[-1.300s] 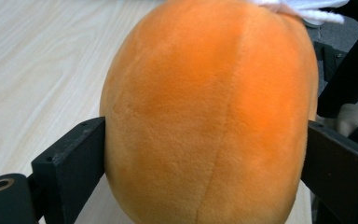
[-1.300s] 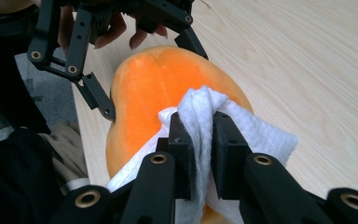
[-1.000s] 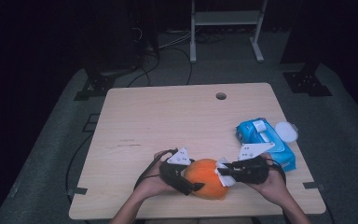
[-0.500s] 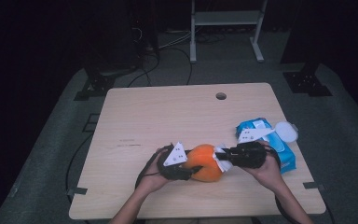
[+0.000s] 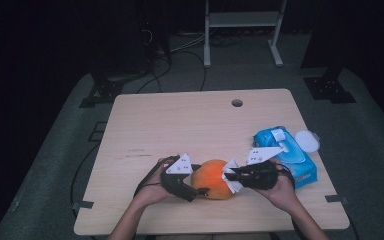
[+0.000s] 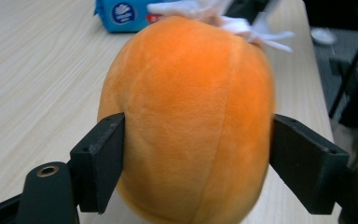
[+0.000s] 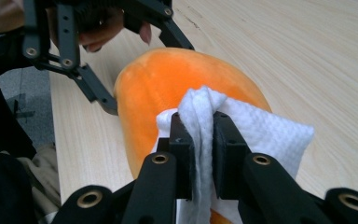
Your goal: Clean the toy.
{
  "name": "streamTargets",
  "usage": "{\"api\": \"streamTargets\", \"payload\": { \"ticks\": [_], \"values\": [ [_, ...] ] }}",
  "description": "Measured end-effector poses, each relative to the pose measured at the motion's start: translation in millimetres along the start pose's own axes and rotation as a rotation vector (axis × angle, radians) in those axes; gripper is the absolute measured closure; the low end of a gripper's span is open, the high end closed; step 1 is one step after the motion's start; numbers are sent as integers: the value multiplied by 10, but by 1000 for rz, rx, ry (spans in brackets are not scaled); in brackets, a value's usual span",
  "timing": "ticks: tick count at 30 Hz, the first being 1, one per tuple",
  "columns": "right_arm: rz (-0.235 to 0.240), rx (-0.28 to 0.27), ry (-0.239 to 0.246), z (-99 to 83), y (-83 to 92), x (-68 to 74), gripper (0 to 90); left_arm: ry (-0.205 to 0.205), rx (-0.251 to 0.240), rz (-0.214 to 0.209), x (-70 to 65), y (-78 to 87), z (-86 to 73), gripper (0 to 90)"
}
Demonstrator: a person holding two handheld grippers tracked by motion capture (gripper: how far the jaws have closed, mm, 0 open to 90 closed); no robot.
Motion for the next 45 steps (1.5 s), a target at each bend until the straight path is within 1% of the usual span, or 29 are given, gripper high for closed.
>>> {"api": "streamTargets", "payload": {
  "ticks": [1, 3, 4, 6, 8, 10, 11, 14, 16, 19, 21, 23, 24, 27, 29, 31, 34, 36, 37, 39, 40, 42, 43, 45],
  "values": [
    [-1, 4, -3, -8, -3, 1, 794, 15, -21, -14, 9, 41, 12, 229],
    [3, -1, -9, -12, -9, -2, 794, 75, -83, -56, 28, 92, 38, 232],
    [6, -2, -12, -10, -15, 6, 794, 101, -88, -59, 40, 83, 33, 233],
    [18, 0, -13, -1, -38, 48, 794, 113, -61, -52, 47, 24, -6, 269],
    [21, 11, 6, 5, -66, 109, 793, 108, -38, -58, 41, -8, -48, 329],
    [18, 19, 24, 1, -60, 138, 793, 104, -42, -63, 33, -5, -61, 365],
    [20, 17, 25, 1, -41, 131, 793, 99, -40, -60, 27, -4, -64, 381],
    [29, 2, -9, -29, 33, 51, 793, 97, -43, -51, 22, -14, -60, 394],
    [40, -8, -50, -87, 75, -19, 793, 97, -45, -53, 28, -20, -63, 396],
    [30, -8, -77, -148, 131, -89, 792, 96, -50, -55, 30, -27, -66, 396],
    [26, -10, -75, -125, 136, -90, 792, 91, -45, -56, 24, -46, -57, 392],
    [18, -9, -49, -58, 101, -61, 792, 84, -43, -60, 7, -63, -38, 388],
    [20, -14, -43, -17, 82, -44, 792, 72, -41, -61, -1, -66, -35, 386],
    [31, -20, -36, 31, 50, -41, 792, 74, -52, -66, 3, -56, -50, 388],
    [40, -25, -55, -14, 56, -79, 793, 83, -65, -73, 16, -50, -58, 391],
    [47, -28, -84, -96, 84, -128, 793, 84, -66, -77, 19, -46, -62, 391],
    [25, -8, -111, -222, 157, -191, 792, 87, -69, -79, 22, -48, -56, 390],
    [23, 2, -121, -265, 183, -212, 792, 86, -71, -79, 14, -58, -35, 386],
    [21, -4, -122, -251, 189, -219, 792, 82, -63, -76, 13, -62, -26, 384],
    [21, -20, -113, -167, 181, -215, 792, 79, -64, -78, 1, -78, -10, 384],
    [26, -35, -109, -107, 164, -207, 792, 73, -66, -82, -8, -88, -4, 384],
    [35, -41, -96, -15, 105, -187, 792, 76, -59, -79, -10, -93, -9, 382],
    [30, -33, -86, -1, 63, -182, 792, 75, -55, -78, 0, -84, -18, 381],
    [43, -34, -99, -23, 43, -185, 792, 87, -72, -87, 16, -68, -31, 381]
  ]
}}
Point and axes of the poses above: each handheld gripper's, and its own axes: y roughly backward along the jaws, z roughly out of its top, x roughly to its left, the point moved 7 cm from there along -y, roughly forward along the jaws, and after that the axes turned 3 degrees about x, right-handed, at the moved point
